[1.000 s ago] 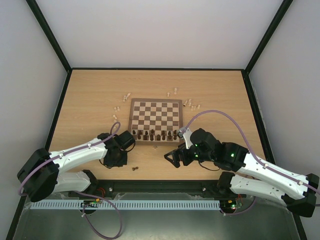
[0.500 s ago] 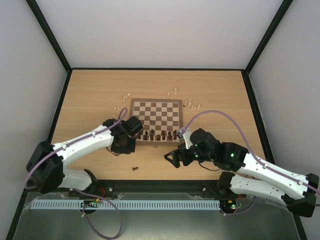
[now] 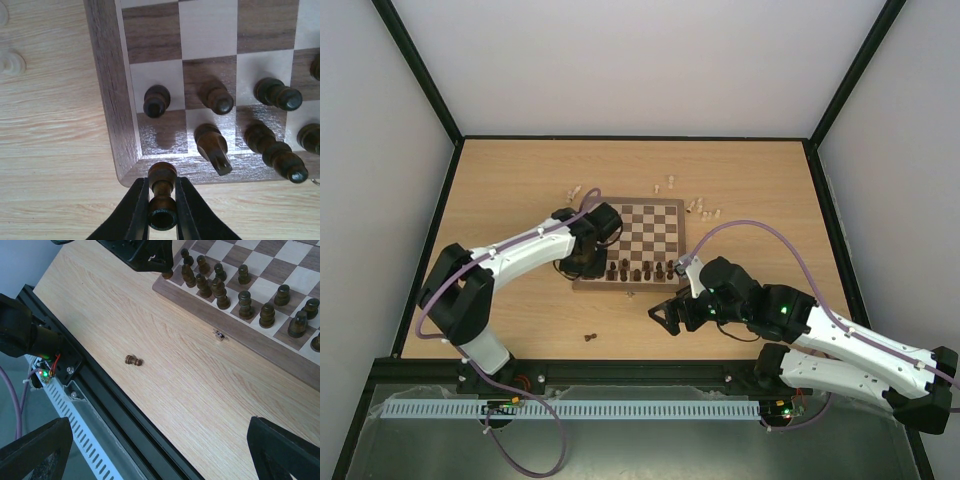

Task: Set up the chess pieces on the board
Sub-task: Place the chess piece on the chessboard.

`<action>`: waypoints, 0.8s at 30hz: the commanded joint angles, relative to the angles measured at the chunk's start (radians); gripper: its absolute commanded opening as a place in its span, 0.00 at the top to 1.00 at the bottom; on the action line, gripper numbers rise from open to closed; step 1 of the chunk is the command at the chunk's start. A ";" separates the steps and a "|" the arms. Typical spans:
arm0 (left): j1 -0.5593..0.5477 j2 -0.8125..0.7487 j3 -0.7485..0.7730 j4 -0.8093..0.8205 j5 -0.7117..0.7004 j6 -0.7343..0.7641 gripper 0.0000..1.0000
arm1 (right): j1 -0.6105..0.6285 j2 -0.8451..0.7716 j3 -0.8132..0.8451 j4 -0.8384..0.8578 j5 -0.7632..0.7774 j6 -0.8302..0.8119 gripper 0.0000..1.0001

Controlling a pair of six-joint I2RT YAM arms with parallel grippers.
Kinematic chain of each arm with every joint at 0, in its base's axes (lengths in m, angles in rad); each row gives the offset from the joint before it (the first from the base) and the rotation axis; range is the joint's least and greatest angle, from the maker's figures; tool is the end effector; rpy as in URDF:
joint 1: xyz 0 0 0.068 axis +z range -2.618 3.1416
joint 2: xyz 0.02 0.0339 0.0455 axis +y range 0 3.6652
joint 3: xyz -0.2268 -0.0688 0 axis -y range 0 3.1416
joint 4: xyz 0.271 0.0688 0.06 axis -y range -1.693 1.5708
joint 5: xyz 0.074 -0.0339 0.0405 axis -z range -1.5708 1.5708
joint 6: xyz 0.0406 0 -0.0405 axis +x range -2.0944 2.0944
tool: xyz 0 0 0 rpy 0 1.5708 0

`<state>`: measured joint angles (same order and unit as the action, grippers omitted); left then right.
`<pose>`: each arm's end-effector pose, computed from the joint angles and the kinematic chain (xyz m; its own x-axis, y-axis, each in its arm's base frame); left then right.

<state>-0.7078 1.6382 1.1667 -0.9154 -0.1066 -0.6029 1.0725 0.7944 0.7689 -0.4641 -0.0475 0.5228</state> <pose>0.2496 -0.2079 0.1577 -0.9735 0.0910 -0.2099 0.0968 0.9952 -0.0175 0.1104 0.2070 0.2745 -0.6428 -0.1379 -0.7535 -0.6653 0.5880 0.4600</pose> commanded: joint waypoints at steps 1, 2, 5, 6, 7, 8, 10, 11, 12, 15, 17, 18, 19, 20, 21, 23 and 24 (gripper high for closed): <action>0.015 0.014 0.009 0.010 -0.019 0.044 0.92 | -0.005 0.002 -0.005 0.000 0.005 -0.007 0.04; 0.018 0.014 0.008 0.015 -0.019 0.045 0.92 | -0.004 0.001 -0.005 0.000 0.004 -0.007 0.04; 0.025 0.020 0.008 0.025 -0.018 0.053 0.92 | -0.004 0.006 -0.005 0.000 0.002 -0.009 0.04; 0.026 0.021 0.008 0.028 -0.018 0.056 0.92 | -0.004 0.006 -0.005 0.000 0.002 -0.009 0.04; 0.027 0.024 0.008 0.031 -0.016 0.056 0.92 | -0.004 0.006 -0.005 -0.001 0.003 -0.009 0.04; 0.027 0.026 0.008 0.034 -0.016 0.058 0.92 | -0.005 0.007 -0.005 0.000 0.003 -0.009 0.04; 0.027 0.032 0.007 0.041 -0.014 0.060 0.92 | -0.003 0.009 -0.005 0.000 0.002 -0.009 0.04; 0.027 0.035 0.007 0.044 -0.012 0.062 0.92 | -0.005 0.008 -0.005 0.000 0.003 -0.009 0.04; 0.026 0.039 0.007 0.048 -0.012 0.063 0.92 | -0.004 0.008 -0.005 0.000 0.003 -0.009 0.04; 0.028 0.047 0.007 0.055 -0.012 0.063 0.91 | -0.005 0.008 -0.005 0.000 0.002 -0.009 0.04; 0.028 0.052 0.004 0.061 -0.012 0.065 0.91 | -0.004 0.008 -0.005 0.000 0.000 -0.009 0.04; 0.028 0.053 0.002 0.064 -0.012 0.065 0.91 | -0.004 0.008 -0.005 0.000 0.001 -0.009 0.04; 0.028 0.057 0.001 0.067 -0.011 0.065 0.91 | -0.004 0.008 -0.005 0.000 0.001 -0.009 0.04; 0.028 0.058 0.000 0.068 -0.010 0.065 0.91 | -0.005 0.007 -0.005 0.000 -0.001 -0.009 0.04; 0.028 0.061 -0.001 0.069 -0.010 0.066 0.91 | -0.004 0.008 -0.005 -0.001 0.000 -0.009 0.04; 0.027 0.064 -0.004 0.071 -0.011 0.068 0.90 | -0.004 0.009 -0.005 -0.001 -0.001 -0.010 0.04; 0.028 0.065 -0.005 0.070 -0.014 0.068 0.89 | -0.005 0.009 -0.005 -0.001 -0.002 -0.010 0.04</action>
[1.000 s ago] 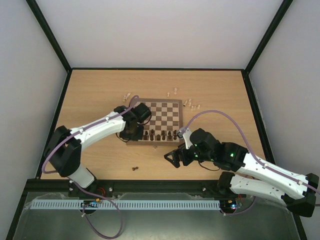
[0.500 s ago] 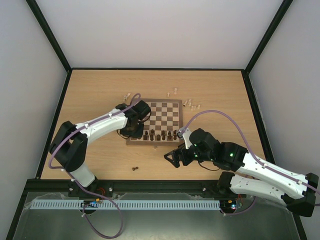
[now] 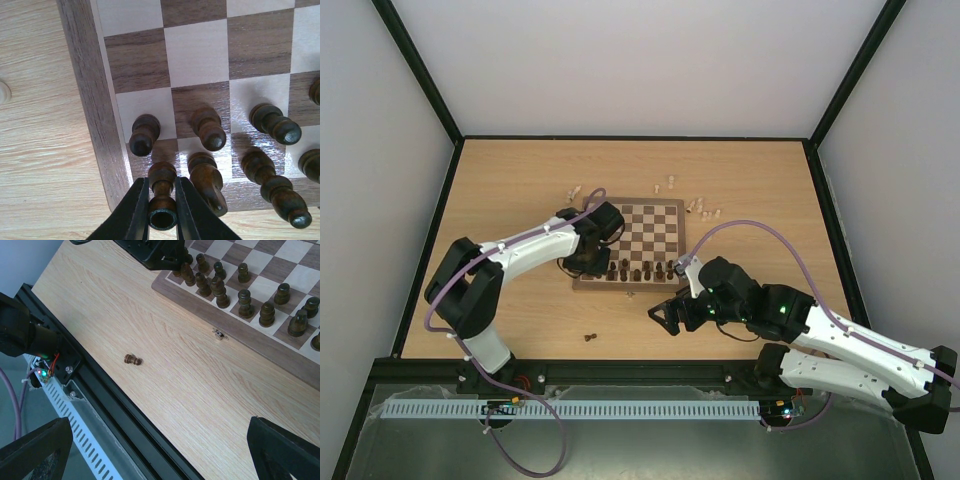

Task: Set up the chess pieces on the board
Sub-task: Place the chess piece on the chessboard.

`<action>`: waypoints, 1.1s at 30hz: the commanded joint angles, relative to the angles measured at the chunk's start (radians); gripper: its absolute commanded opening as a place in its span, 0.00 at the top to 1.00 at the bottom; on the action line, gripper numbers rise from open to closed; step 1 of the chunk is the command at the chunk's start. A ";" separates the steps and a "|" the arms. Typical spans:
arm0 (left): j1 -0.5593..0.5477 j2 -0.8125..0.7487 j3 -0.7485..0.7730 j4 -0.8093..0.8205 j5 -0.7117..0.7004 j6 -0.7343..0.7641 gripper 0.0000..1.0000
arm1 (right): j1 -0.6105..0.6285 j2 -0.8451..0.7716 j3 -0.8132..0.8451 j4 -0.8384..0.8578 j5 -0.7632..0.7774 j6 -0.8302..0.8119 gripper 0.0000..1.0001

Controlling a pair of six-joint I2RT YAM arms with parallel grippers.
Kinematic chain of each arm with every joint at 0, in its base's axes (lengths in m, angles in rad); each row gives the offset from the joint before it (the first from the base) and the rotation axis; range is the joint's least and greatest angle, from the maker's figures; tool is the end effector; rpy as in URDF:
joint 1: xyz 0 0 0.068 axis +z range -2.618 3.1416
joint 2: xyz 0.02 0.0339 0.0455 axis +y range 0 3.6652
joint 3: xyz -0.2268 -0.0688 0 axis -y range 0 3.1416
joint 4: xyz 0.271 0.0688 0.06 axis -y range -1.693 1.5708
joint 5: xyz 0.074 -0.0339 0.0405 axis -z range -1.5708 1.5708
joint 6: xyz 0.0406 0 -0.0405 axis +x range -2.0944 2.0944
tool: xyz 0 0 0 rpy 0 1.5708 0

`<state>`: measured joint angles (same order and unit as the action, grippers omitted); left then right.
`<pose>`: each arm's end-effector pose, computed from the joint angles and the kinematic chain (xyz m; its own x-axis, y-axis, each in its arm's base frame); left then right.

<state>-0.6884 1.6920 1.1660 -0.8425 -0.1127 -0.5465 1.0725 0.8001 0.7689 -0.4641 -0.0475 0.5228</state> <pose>0.2615 -0.2092 0.1425 -0.9653 0.1254 -0.2289 0.1313 0.9913 -0.0103 0.1109 0.2078 0.2733 -0.6449 -0.1417 -0.7510 -0.6641 0.5903 0.4589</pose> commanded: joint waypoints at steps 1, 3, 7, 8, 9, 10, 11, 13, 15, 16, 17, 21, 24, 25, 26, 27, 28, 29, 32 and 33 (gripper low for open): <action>0.009 0.013 -0.005 -0.002 -0.009 0.012 0.89 | -0.005 0.004 -0.005 -0.001 0.000 -0.010 0.04; 0.008 0.016 -0.005 -0.001 -0.010 0.013 0.88 | -0.004 0.005 -0.005 -0.001 -0.003 -0.010 0.04; 0.012 0.018 -0.007 -0.003 -0.016 0.015 0.87 | -0.005 0.007 -0.005 0.000 -0.004 -0.010 0.04; 0.013 0.019 -0.008 -0.001 -0.016 0.015 0.87 | -0.004 0.007 -0.006 0.001 -0.003 -0.010 0.04; 0.013 0.020 -0.009 -0.001 -0.017 0.015 0.86 | -0.004 0.007 -0.006 0.001 -0.002 -0.010 0.04; 0.015 0.019 -0.011 -0.001 -0.018 0.015 0.86 | -0.005 0.007 -0.006 0.002 -0.003 -0.011 0.04; 0.015 0.019 -0.013 -0.001 -0.019 0.016 0.85 | -0.004 0.007 -0.006 0.001 -0.004 -0.012 0.04; 0.016 0.017 -0.018 0.000 -0.019 0.016 0.83 | -0.005 0.007 -0.007 0.002 -0.003 -0.012 0.04; 0.016 0.018 -0.021 -0.001 -0.019 0.016 0.81 | -0.005 0.007 -0.006 0.001 -0.006 -0.012 0.04; 0.016 0.016 -0.022 0.000 -0.018 0.016 0.80 | -0.005 0.007 -0.006 0.002 -0.004 -0.012 0.04; 0.016 0.016 -0.023 -0.001 -0.018 0.016 0.80 | -0.005 0.008 -0.007 0.002 -0.004 -0.012 0.04; 0.016 0.017 -0.023 0.000 -0.016 0.016 0.79 | -0.005 0.008 -0.006 0.003 -0.006 -0.012 0.04; 0.016 0.017 -0.020 -0.002 -0.022 0.016 0.77 | -0.005 0.007 -0.006 0.002 -0.005 -0.012 0.04; 0.016 0.015 -0.017 -0.006 -0.025 0.015 0.76 | -0.005 0.007 -0.006 0.002 -0.006 -0.012 0.04; 0.016 0.012 -0.012 -0.010 -0.029 0.014 0.75 | -0.004 0.007 -0.006 0.001 -0.008 -0.012 0.04; 0.016 0.005 -0.007 -0.017 -0.033 0.015 0.74 | -0.005 0.006 -0.006 0.001 -0.006 -0.012 0.04; 0.018 -0.003 0.001 -0.024 -0.039 0.013 0.73 | -0.005 0.006 -0.006 0.002 -0.007 -0.012 0.04; 0.017 -0.014 0.012 -0.036 -0.043 0.010 0.72 | -0.004 0.006 -0.006 0.003 -0.008 -0.012 0.04; 0.015 -0.071 0.048 -0.083 -0.043 -0.002 0.63 | -0.005 0.007 -0.007 0.002 -0.008 -0.012 0.04; 0.014 -0.099 0.057 -0.097 -0.042 -0.012 0.60 | -0.004 0.006 -0.007 0.002 -0.007 -0.012 0.04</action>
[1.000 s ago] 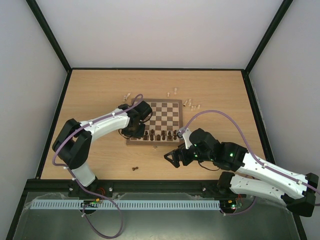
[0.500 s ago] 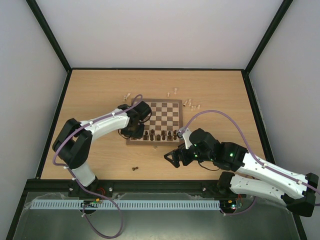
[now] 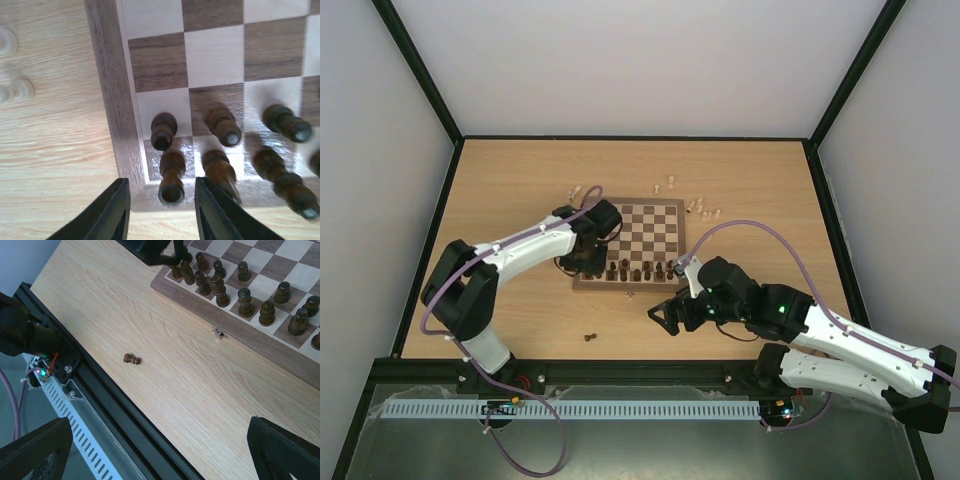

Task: Set up the chess pieces on the board
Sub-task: Place the chess piece on the chessboard, then pick up the chess piece at the center of the board.

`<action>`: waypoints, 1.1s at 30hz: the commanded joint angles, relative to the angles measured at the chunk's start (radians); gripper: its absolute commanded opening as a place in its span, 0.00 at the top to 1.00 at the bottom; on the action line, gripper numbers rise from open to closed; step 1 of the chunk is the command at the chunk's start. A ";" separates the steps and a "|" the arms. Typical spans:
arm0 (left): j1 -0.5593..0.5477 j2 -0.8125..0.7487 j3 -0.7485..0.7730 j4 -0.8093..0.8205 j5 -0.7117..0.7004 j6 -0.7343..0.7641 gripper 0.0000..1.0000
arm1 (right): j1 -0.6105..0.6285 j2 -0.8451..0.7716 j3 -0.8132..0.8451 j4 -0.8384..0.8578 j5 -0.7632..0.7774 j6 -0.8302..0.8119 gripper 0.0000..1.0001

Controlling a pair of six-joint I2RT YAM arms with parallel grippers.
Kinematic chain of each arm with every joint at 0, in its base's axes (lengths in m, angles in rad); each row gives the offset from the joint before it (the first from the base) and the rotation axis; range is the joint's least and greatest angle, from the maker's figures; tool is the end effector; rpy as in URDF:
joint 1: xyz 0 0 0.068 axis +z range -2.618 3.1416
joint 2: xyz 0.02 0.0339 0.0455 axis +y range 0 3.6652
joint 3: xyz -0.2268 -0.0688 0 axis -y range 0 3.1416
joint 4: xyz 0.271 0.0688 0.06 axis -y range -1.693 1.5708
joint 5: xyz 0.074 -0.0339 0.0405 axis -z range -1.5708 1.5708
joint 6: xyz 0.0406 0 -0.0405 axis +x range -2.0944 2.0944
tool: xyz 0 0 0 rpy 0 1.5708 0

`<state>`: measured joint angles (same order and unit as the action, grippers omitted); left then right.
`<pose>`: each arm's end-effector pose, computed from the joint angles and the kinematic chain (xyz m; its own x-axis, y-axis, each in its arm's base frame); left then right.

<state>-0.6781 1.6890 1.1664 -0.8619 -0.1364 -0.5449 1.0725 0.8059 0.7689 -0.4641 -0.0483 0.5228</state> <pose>0.2625 -0.2044 0.1432 -0.9664 0.1191 -0.2277 0.1180 0.9928 0.0183 0.1113 0.2086 0.2720 -0.6471 -0.1458 -0.7483 -0.6631 0.5921 0.4580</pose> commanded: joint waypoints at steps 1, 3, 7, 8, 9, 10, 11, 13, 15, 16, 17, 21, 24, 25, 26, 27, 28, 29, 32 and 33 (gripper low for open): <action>0.001 -0.125 0.058 -0.089 -0.016 -0.023 0.56 | -0.005 0.001 -0.006 0.001 -0.006 -0.012 0.04; -0.004 -0.208 0.041 -0.109 -0.009 -0.046 0.49 | -0.005 0.002 -0.006 0.004 -0.004 -0.012 0.03; -0.023 -0.370 -0.063 -0.124 0.058 -0.113 0.44 | -0.004 0.009 -0.007 0.005 -0.001 -0.011 0.03; -0.034 -0.415 -0.092 -0.120 0.076 -0.144 0.44 | -0.004 0.010 -0.007 0.004 0.000 -0.010 0.03; -0.046 -0.452 -0.121 -0.118 0.094 -0.167 0.44 | -0.005 0.011 -0.007 0.005 0.001 -0.010 0.03; -0.063 -0.488 -0.148 -0.118 0.107 -0.187 0.43 | -0.003 0.013 -0.007 0.005 0.002 -0.010 0.03; -0.084 -0.516 -0.172 -0.124 0.116 -0.209 0.42 | -0.004 0.014 -0.007 0.005 0.002 -0.010 0.03; -0.139 -0.558 -0.211 -0.144 0.125 -0.253 0.40 | -0.005 0.017 -0.006 0.004 0.003 -0.009 0.03; -0.209 -0.584 -0.248 -0.160 0.131 -0.294 0.38 | -0.005 0.019 -0.007 0.003 0.005 -0.008 0.03; -0.245 -0.591 -0.261 -0.167 0.130 -0.311 0.38 | -0.005 0.018 -0.006 0.003 0.007 -0.008 0.03; -0.280 -0.597 -0.275 -0.169 0.128 -0.320 0.37 | -0.004 0.018 -0.006 0.003 0.008 -0.008 0.03; -0.368 -0.604 -0.337 -0.142 0.134 -0.314 0.36 | -0.004 0.016 -0.004 -0.001 0.014 -0.003 0.03; -0.402 -0.587 -0.370 -0.094 0.140 -0.275 0.37 | -0.004 0.011 0.002 -0.010 0.020 0.003 0.03; -0.405 -0.579 -0.383 -0.080 0.142 -0.261 0.37 | -0.004 0.008 0.005 -0.014 0.021 0.004 0.03; -0.406 -0.568 -0.396 -0.067 0.142 -0.246 0.37 | -0.004 0.003 0.007 -0.018 0.022 0.007 0.03; -0.405 -0.556 -0.408 -0.054 0.141 -0.234 0.36 | -0.005 -0.001 0.009 -0.021 0.022 0.010 0.03; -0.406 -0.539 -0.416 -0.041 0.146 -0.224 0.36 | -0.004 -0.007 0.013 -0.024 0.021 0.012 0.03; -0.408 -0.521 -0.424 -0.026 0.153 -0.217 0.37 | -0.004 -0.012 0.016 -0.030 0.021 0.014 0.03; -0.423 -0.468 -0.434 0.013 0.161 -0.191 0.37 | -0.004 -0.026 0.028 -0.047 0.027 0.015 0.03; -0.427 -0.450 -0.434 0.020 0.160 -0.177 0.37 | -0.005 -0.033 0.032 -0.051 0.030 0.016 0.03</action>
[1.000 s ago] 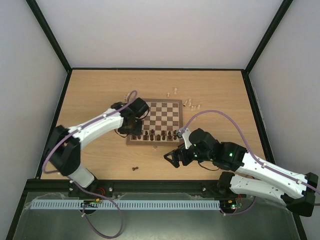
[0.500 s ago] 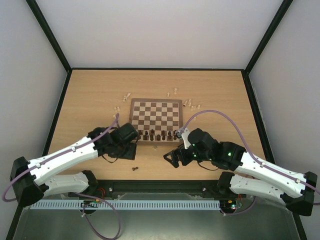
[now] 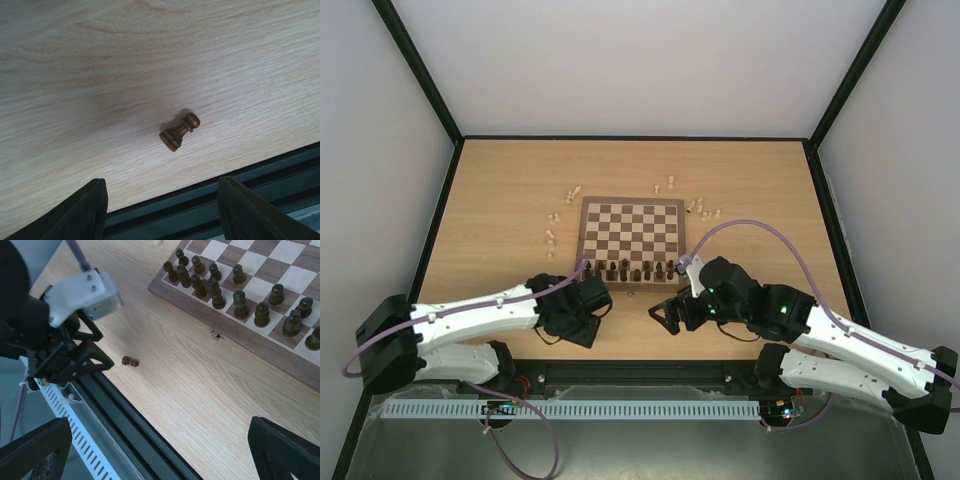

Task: Set up the chess pieces on the board
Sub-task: Pick up the chess piece at the center of the board.

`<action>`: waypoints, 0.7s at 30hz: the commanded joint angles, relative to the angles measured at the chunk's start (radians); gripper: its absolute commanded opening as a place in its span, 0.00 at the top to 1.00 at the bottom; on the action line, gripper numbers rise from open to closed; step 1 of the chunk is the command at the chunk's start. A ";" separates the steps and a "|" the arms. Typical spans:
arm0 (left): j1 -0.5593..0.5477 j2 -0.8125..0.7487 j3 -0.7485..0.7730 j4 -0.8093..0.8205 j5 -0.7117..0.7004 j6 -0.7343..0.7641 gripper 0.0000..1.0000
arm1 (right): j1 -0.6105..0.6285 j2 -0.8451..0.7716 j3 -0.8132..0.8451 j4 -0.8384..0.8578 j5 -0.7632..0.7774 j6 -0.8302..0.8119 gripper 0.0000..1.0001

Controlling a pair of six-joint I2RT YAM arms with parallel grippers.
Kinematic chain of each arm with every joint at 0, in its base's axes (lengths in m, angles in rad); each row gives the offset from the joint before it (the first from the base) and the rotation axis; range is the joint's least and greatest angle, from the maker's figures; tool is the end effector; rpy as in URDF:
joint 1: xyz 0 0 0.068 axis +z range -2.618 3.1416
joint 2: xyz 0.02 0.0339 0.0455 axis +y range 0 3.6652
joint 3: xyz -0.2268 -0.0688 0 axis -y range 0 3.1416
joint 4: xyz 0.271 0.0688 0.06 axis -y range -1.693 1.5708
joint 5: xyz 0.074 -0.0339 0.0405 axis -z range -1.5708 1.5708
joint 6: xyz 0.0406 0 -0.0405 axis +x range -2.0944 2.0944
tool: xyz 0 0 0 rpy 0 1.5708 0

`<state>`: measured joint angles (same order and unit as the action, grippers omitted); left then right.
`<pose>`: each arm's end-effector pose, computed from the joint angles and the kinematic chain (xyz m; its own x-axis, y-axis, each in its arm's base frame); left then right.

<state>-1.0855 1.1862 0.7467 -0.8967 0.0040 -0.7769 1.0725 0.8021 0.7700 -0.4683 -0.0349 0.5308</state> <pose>0.1082 -0.2056 0.1513 -0.9439 0.2870 -0.1630 0.3130 0.9352 -0.1657 0.1114 0.2077 0.2728 -0.6496 -0.1353 -0.7482 -0.6536 0.6021 0.4586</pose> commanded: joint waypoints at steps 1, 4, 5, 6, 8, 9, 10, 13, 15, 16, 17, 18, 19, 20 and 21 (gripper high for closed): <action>-0.021 0.068 -0.013 0.060 0.016 0.066 0.37 | -0.004 -0.032 0.033 -0.050 0.016 0.009 0.03; -0.029 0.109 -0.013 0.076 0.015 0.100 0.37 | -0.003 -0.040 0.037 -0.058 0.020 0.006 0.03; -0.034 0.124 -0.012 0.083 0.016 0.109 0.37 | -0.005 -0.041 0.036 -0.056 0.019 0.005 0.03; -0.042 0.137 -0.010 0.086 0.017 0.115 0.37 | -0.005 -0.041 0.036 -0.056 0.019 0.003 0.03; -0.060 0.173 -0.003 0.086 0.009 0.128 0.37 | -0.004 -0.039 0.034 -0.055 0.017 0.000 0.03; -0.071 0.189 0.000 0.083 0.001 0.132 0.37 | -0.004 -0.038 0.034 -0.053 0.016 0.000 0.03; -0.081 0.205 0.003 0.082 -0.003 0.136 0.37 | -0.004 -0.038 0.034 -0.052 0.014 -0.002 0.03; -0.103 0.242 0.003 0.079 -0.006 0.141 0.36 | -0.004 -0.038 0.032 -0.050 0.010 -0.005 0.03; -0.107 0.266 0.002 0.074 -0.013 0.138 0.37 | -0.004 -0.041 0.031 -0.049 0.008 -0.006 0.03; -0.106 0.279 0.002 0.071 -0.018 0.138 0.36 | -0.005 -0.041 0.029 -0.047 0.007 -0.006 0.03; -0.106 0.289 0.005 0.070 -0.022 0.139 0.37 | -0.004 -0.041 0.029 -0.047 0.007 -0.006 0.03; -0.107 0.299 0.009 0.071 -0.023 0.141 0.37 | -0.005 -0.042 0.030 -0.046 0.005 -0.007 0.03; -0.106 0.307 0.015 0.071 -0.028 0.141 0.37 | -0.004 -0.043 0.030 -0.046 0.004 -0.007 0.03; -0.106 0.313 0.021 0.071 -0.032 0.143 0.37 | -0.004 -0.044 0.029 -0.045 0.005 -0.007 0.03; -0.105 0.319 0.027 0.070 -0.036 0.142 0.37 | -0.005 -0.045 0.028 -0.045 0.004 -0.006 0.03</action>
<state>-1.1847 1.4796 0.7479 -0.8059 -0.0055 -0.6483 1.0725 0.7719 0.7773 -0.4915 -0.0254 0.5339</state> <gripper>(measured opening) 0.633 0.970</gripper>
